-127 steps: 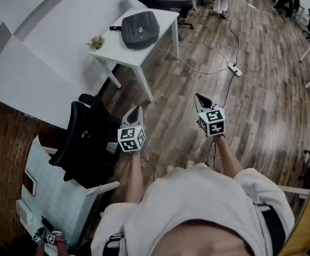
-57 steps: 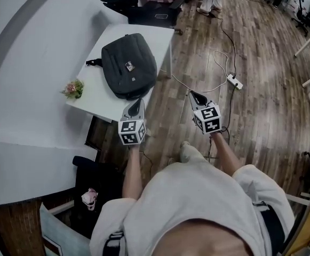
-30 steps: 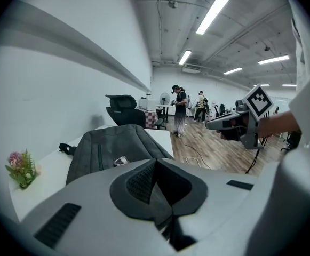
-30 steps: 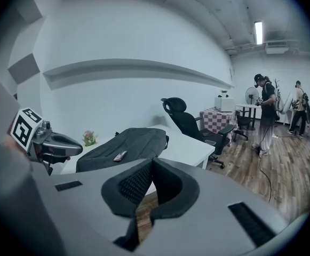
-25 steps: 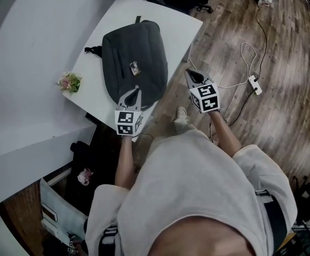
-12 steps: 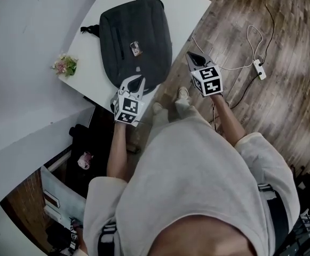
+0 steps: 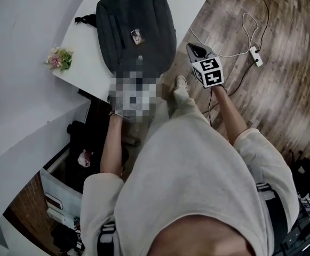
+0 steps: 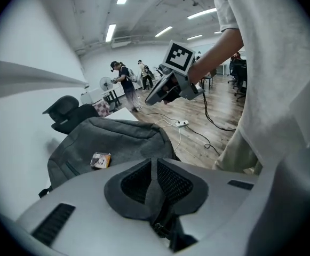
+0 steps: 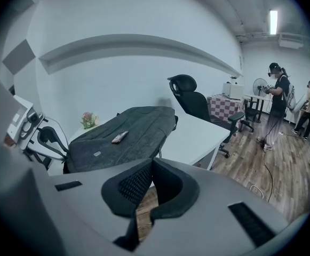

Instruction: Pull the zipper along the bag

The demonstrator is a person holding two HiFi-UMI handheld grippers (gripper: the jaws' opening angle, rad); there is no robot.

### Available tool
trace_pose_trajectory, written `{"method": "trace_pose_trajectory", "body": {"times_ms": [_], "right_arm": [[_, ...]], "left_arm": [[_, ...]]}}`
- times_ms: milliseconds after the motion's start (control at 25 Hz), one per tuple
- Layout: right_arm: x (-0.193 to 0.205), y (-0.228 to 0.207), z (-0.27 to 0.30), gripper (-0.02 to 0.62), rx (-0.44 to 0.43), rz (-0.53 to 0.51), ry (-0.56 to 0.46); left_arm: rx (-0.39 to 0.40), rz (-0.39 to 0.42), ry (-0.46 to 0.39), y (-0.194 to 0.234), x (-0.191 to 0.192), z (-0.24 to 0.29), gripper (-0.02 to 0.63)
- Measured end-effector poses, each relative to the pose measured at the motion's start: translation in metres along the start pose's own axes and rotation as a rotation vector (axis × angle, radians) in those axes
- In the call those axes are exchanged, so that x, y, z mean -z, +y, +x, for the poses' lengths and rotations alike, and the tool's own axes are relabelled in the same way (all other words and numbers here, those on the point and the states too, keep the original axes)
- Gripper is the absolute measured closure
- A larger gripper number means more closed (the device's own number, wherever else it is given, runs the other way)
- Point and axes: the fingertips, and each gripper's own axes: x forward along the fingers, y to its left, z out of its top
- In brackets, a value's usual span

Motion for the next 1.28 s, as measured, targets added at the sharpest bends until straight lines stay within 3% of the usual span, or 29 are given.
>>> {"method": "trace_pose_trajectory", "body": {"times_ms": [80,200,280,440,560,640,800,1120,1280], "right_arm": [[0.002,0.002,0.006,0.581,0.008,-0.020,0.009],[0.005,0.005,0.017,0.581,0.004,-0.066,0.029],[0.007,0.006,0.027,0.581,-0.013,-0.095,0.046],[0.011,0.000,0.050,0.482,-0.039,-0.168,0.089],[0.015,-0.007,0.068,0.413,-0.036,-0.230,0.123],[0.018,-0.014,0.079,0.405,-0.031,-0.262,0.148],[0.027,-0.020,0.097,0.370,-0.070,-0.307,0.194],[0.017,-0.014,0.127,0.379,-0.128,-0.487,0.211],[0.013,-0.011,0.133,0.429,-0.152,-0.572,0.217]], "left_arm": [[0.025,0.031,0.007,-0.004,0.005,0.002,0.562],[0.052,0.084,0.036,-0.009,0.014,0.007,0.436],[0.070,0.121,0.062,-0.012,0.019,0.012,0.417],[0.072,0.171,0.105,-0.011,0.024,0.022,0.403],[0.077,0.177,0.123,-0.010,0.027,0.027,0.405],[0.095,0.180,0.136,-0.011,0.028,0.029,0.415],[0.137,0.194,0.155,-0.020,0.029,0.030,0.500],[0.162,0.196,0.160,-0.021,0.029,0.031,0.518],[0.167,0.175,0.163,-0.021,0.029,0.033,0.518]]}}
